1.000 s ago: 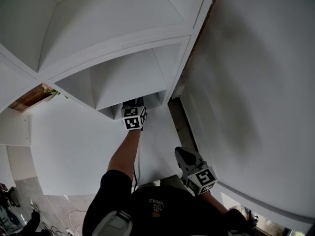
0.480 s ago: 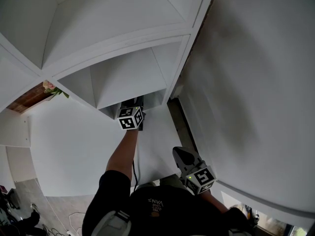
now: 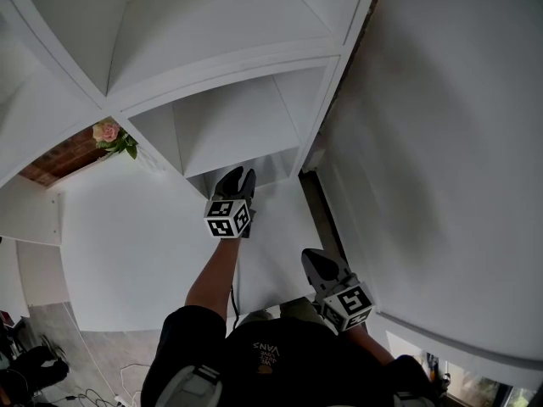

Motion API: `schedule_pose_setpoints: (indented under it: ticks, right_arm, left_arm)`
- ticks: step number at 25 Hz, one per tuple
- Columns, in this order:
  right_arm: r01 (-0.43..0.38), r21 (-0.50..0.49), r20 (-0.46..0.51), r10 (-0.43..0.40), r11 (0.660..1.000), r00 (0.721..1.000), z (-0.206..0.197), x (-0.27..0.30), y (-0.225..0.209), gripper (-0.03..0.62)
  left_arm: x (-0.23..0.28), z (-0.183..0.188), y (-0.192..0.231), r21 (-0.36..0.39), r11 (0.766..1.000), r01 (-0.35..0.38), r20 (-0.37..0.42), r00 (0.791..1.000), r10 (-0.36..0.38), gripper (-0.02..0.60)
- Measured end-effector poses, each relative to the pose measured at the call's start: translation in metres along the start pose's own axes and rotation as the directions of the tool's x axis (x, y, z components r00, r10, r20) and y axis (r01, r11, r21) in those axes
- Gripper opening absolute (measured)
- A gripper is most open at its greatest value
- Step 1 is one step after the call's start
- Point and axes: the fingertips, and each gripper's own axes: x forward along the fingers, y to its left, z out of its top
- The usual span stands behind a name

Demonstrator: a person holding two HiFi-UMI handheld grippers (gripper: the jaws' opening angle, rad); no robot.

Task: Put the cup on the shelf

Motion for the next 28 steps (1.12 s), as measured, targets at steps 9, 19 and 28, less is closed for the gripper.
schedule_pose_setpoints:
  ticks: [9,19,28]
  right_arm:
    - [0.017,-0.016,0.033,-0.016,1.0,0.999,0.001,-0.009,0.018,0.0]
    - [0.054,-0.034,0.075,-0.052,0.998,0.996,0.005,-0.021,0.035,0.0]
    - [0.071,-0.037,0.108,-0.066,0.997,0.992,0.011,-0.023,0.053,0.0]
  left_arm:
    - [-0.063,0.003,-0.03,0.098,0.993,0.06,-0.008,0.998,-0.06,0.104]
    - [-0.147,0.021,-0.057,0.151,0.985,0.085,0.013,0.996,-0.088,0.091]
    - [-0.213,0.031,-0.06,0.183,0.981,0.067,0.031,0.997,-0.074,0.032]
